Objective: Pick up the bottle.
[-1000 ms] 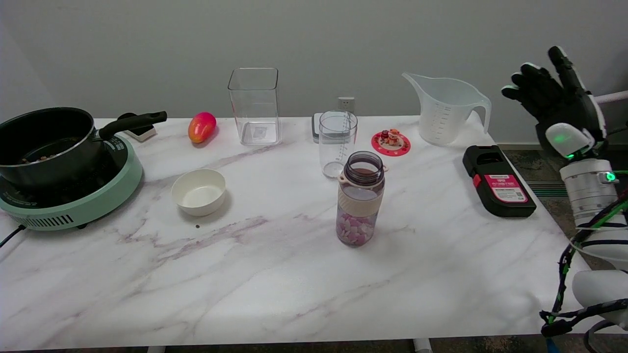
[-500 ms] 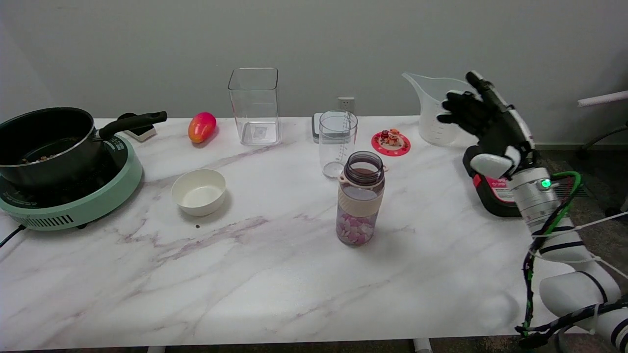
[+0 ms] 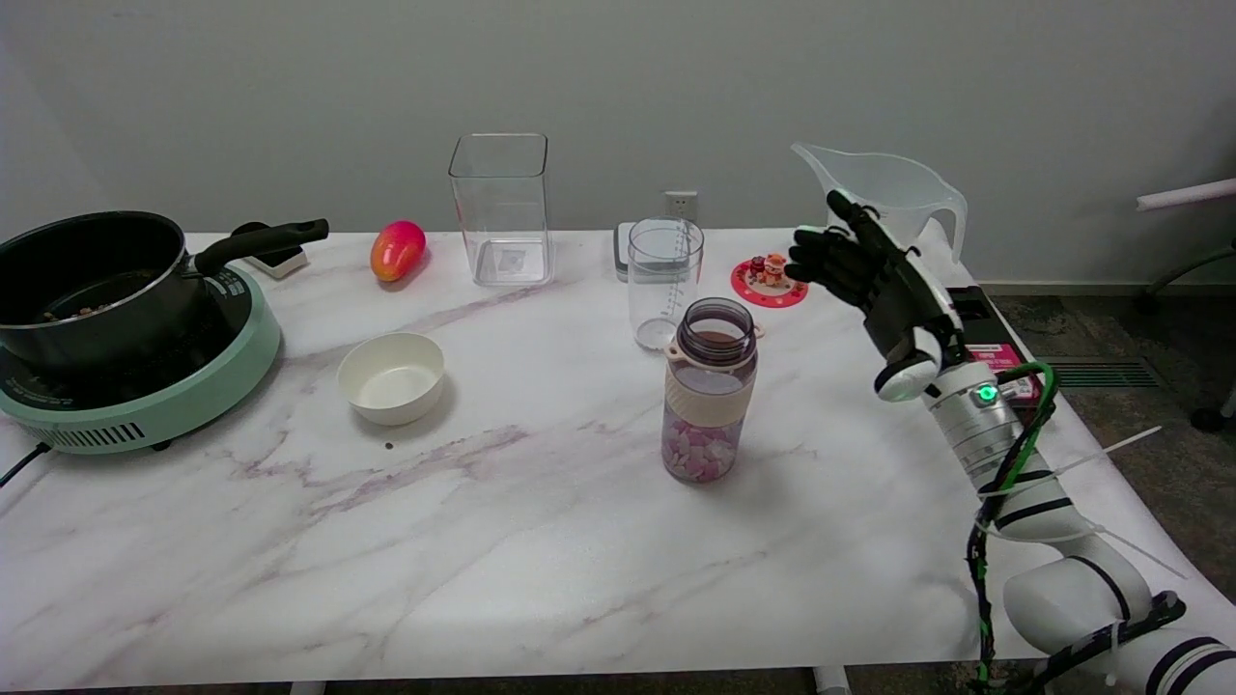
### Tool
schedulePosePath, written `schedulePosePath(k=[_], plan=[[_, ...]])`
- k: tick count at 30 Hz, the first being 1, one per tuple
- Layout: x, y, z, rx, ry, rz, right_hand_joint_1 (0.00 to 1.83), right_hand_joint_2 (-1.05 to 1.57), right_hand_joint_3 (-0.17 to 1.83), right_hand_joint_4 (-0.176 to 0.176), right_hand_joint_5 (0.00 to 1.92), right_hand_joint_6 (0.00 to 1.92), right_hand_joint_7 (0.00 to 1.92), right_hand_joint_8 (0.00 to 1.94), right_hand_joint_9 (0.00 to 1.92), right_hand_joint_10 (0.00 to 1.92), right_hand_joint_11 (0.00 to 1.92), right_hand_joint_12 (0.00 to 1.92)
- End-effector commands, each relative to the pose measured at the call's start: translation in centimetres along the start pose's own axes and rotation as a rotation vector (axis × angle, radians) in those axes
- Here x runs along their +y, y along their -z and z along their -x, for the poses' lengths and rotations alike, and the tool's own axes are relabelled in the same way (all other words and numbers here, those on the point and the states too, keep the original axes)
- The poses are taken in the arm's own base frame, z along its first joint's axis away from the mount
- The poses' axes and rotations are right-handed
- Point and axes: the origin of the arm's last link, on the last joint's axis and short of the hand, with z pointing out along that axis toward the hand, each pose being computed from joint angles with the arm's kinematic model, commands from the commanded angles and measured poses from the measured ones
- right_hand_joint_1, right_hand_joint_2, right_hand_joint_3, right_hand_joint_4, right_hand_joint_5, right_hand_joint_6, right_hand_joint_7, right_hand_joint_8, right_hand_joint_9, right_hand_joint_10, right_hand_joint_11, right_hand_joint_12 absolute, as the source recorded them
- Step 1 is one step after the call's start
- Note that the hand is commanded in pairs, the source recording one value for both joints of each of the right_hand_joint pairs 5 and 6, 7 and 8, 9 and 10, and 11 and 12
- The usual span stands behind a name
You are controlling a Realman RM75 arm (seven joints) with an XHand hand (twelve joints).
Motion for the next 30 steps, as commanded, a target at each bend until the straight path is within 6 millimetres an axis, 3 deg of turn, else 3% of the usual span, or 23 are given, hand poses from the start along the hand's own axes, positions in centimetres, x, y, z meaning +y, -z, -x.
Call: schedulePosePath(k=[1,3,20,30], plan=[[2.4,1.0,4.3,-0.060,0.013,0.068,1.10,-0.69,0.65,0.000,0.11,0.11,0.48,0.48,0.50,0.50,0.55,0.55],[2.6,1.1,4.7,-0.060,0.004,0.071,1.12,-0.68,0.74,0.000,0.11,0.11,0.48,0.48,0.49,0.49,0.55,0.55],[4.7,2.2,8.7,-0.076,-0.037,0.121,1.18,-0.61,0.91,0.000,0.12,0.12,0.49,0.49,0.50,0.50,0.55,0.55],[5.0,2.6,10.4,-0.109,-0.060,0.132,1.20,-0.59,0.92,0.000,0.13,0.13,0.50,0.50,0.50,0.50,0.56,0.56]])
